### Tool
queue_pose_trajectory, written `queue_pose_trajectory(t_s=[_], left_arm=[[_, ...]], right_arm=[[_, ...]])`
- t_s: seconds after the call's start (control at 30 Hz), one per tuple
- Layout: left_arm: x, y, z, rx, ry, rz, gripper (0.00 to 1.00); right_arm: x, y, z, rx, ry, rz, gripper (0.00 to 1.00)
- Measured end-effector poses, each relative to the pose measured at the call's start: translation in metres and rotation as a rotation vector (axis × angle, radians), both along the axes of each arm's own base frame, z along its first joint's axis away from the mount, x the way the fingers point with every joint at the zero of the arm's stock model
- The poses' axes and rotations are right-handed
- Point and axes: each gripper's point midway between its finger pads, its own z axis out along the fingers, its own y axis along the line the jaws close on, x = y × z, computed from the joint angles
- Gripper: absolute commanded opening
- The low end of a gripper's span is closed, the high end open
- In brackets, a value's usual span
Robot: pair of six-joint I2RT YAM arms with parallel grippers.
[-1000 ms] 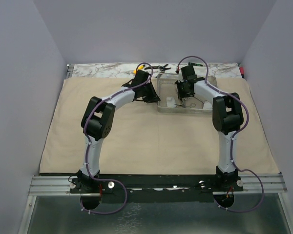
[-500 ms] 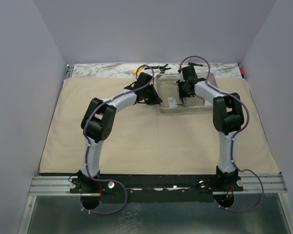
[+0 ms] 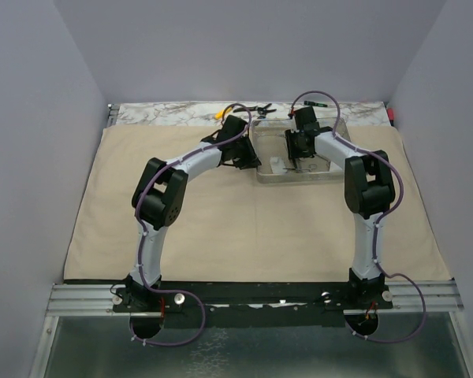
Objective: Open and lay out the surgical kit
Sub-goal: Adjust the medical item in the container.
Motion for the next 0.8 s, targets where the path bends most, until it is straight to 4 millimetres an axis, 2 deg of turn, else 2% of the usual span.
queue_pose_trajectory(t_s=[0.13,0.27,0.43,0.6,0.8], left_arm=[[0.001,0.0,0.002,0.001,-0.007,-0.008,0.53],[0.01,-0.004,0.019,-0.02,-0.049,-0.019,0.61],[0.014,-0.006,0.027,-0.024,-0.083,-0.047,0.63],[0.018,0.001,0.028,-0.005,-0.106,-0.061,0.63],[0.025,0.03,0.046,0.024,-0.159,-0.035,0.62]], right_arm=[[0.0,0.001,0.001,0.011,0.001,-0.016,0.32],[0.001,0.002,0.003,0.024,0.002,-0.033,0.32],[0.003,0.003,0.006,0.038,-0.003,-0.048,0.37],[0.01,0.006,0.014,0.055,-0.027,-0.064,0.36],[0.019,0.006,0.025,0.065,-0.061,-0.088,0.3]])
